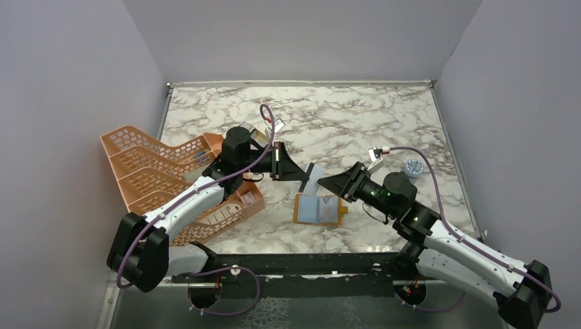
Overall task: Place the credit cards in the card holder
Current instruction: Insert the credit card into the card holder.
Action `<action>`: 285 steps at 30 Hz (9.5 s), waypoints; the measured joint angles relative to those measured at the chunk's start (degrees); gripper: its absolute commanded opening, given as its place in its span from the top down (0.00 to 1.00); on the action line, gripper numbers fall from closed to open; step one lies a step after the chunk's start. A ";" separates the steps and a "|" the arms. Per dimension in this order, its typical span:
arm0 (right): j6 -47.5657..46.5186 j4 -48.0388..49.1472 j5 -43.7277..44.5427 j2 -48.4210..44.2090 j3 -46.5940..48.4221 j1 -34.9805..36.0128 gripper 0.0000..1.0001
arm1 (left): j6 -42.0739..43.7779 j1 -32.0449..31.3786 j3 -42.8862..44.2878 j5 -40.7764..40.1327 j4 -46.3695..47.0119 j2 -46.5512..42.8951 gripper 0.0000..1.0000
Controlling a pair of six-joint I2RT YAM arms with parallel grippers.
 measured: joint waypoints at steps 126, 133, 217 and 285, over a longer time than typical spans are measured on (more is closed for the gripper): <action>-26.53 -5.16 -32.72 38.18 0.17 -23.19 0.99 | 22.38 -12.13 -3.19 -35.28 -18.08 18.91 0.79; -24.74 -1.64 -32.85 38.16 -2.89 -23.30 0.99 | 19.89 -12.48 -4.94 -35.26 -15.65 18.25 0.80; -19.26 2.23 -27.87 31.76 -6.49 -18.71 0.49 | 12.76 -16.87 -7.41 -36.06 -9.33 18.69 0.79; -17.99 -1.60 -24.76 28.06 -7.63 -16.37 0.77 | 10.16 -16.87 -4.31 -38.10 -10.32 15.85 0.58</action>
